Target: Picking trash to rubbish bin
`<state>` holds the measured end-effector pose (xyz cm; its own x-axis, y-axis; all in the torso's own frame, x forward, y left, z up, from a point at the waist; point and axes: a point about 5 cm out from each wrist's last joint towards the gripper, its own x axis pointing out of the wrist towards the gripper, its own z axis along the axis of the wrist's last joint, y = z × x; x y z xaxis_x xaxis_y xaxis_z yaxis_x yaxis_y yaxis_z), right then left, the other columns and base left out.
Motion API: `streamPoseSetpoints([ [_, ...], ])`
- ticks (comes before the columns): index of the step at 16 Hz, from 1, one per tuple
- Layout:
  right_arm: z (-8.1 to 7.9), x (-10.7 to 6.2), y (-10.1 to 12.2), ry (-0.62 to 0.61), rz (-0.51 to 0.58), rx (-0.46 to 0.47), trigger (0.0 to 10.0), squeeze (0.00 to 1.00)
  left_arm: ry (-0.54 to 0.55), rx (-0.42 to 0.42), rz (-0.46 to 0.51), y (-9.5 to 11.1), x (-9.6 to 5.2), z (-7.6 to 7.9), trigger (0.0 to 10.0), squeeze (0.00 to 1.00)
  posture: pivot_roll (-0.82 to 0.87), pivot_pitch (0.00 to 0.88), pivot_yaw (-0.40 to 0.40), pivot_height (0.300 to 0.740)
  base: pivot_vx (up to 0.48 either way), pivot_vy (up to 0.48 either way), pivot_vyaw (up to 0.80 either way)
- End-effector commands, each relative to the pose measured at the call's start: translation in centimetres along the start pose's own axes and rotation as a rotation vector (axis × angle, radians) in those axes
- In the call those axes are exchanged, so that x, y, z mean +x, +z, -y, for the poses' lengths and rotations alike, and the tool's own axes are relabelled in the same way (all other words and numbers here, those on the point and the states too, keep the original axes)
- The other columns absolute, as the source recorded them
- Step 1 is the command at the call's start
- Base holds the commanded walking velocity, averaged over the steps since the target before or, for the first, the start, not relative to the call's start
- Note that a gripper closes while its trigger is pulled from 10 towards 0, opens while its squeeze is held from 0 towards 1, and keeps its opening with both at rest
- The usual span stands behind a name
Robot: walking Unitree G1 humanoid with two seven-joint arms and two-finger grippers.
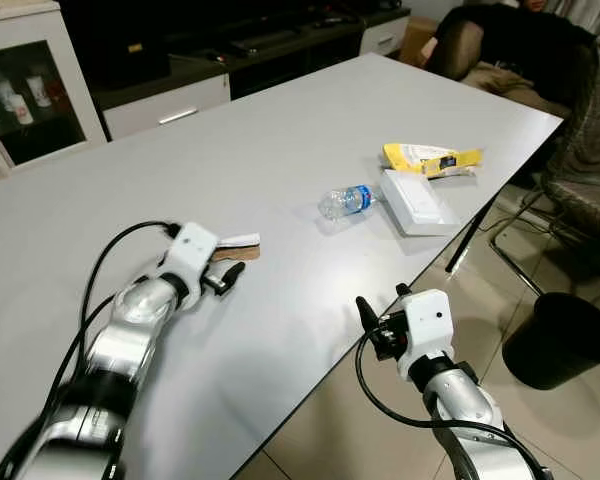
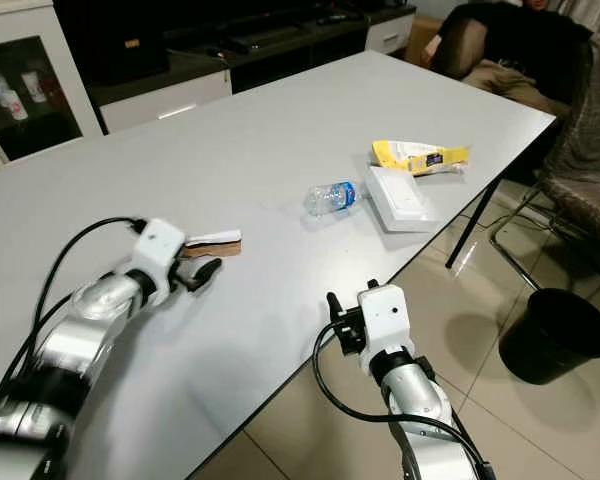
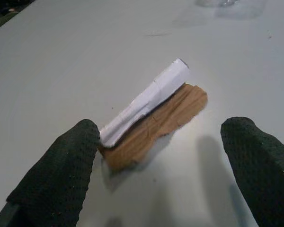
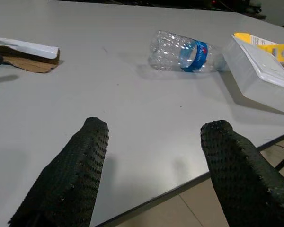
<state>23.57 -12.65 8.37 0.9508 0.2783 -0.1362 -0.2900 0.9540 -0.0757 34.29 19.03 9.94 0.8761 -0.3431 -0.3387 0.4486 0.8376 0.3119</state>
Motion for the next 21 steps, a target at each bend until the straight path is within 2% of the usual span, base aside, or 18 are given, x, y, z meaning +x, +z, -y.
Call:
streamPoseSetpoints([
  [1,0.5,-0.4,0.0,-0.018,-0.007,-0.011,10.0,0.0,-0.012,0.011,0.008,0.5,0.6,-0.3,10.0,0.85,-0.05,0.0,-0.039,0.74,0.0,0.0,0.0],
  [2,0.6,-0.6,0.0,-0.018,-0.01,-0.015,10.0,0.0,-0.005,0.011,0.024,1.2,1.2,-0.7,10.0,0.0,-0.06,0.0,-0.037,0.74,0.0,0.0,0.0],
  [4,0.7,-1.1,0.2,-0.028,-0.011,-0.018,10.0,0.0,0.036,-0.011,0.081,2.7,1.9,-1.6,10.0,0.0,-0.09,0.0,-0.025,0.74,0.0,0.0,0.0],
  [6,0.9,-1.7,0.1,-0.038,-0.02,-0.025,10.0,0.0,0.031,-0.041,0.092,3.4,2.3,-1.8,10.0,0.0,-0.12,0.002,-0.021,0.74,0.0,0.0,0.0],
  [10,1.3,-2.2,0.2,-0.065,-0.027,-0.024,10.0,0.0,-0.035,-0.25,0.084,3.2,2.7,-1.6,10.0,0.0,-0.15,0.0,-0.009,0.74,0.0,0.0,0.0],
  [12,1.3,-2.1,0.3,-0.064,-0.026,-0.025,10.0,0.0,-0.039,-0.284,0.084,3.2,2.7,-1.7,10.0,0.0,-0.15,0.0,-0.012,0.74,0.0,0.0,0.0],
  [16,1.3,-2.1,0.4,-0.057,-0.026,-0.028,10.0,0.0,-0.009,-0.174,-0.017,1.3,2.3,-1.8,10.0,0.0,-0.15,0.0,-0.015,0.74,0.0,0.0,0.0],
  [17,1.4,-2.0,0.4,-0.055,-0.025,-0.029,10.0,0.0,0.043,-0.075,-0.08,0.2,2.0,-1.8,10.0,0.0,-0.15,0.0,-0.016,0.74,0.0,0.0,0.0],
  [18,1.3,-1.9,0.5,-0.05,-0.023,-0.032,10.0,0.0,0.051,-0.036,-0.089,-0.2,1.9,-1.7,10.0,0.0,-0.15,0.002,-0.018,0.74,0.0,0.0,0.0],
  [21,1.2,-1.9,0.6,-0.045,-0.02,-0.029,10.0,0.0,0.005,-0.063,-0.086,-0.6,1.8,-1.3,10.0,0.0,-0.14,0.003,-0.018,0.74,0.0,0.0,0.0],
])
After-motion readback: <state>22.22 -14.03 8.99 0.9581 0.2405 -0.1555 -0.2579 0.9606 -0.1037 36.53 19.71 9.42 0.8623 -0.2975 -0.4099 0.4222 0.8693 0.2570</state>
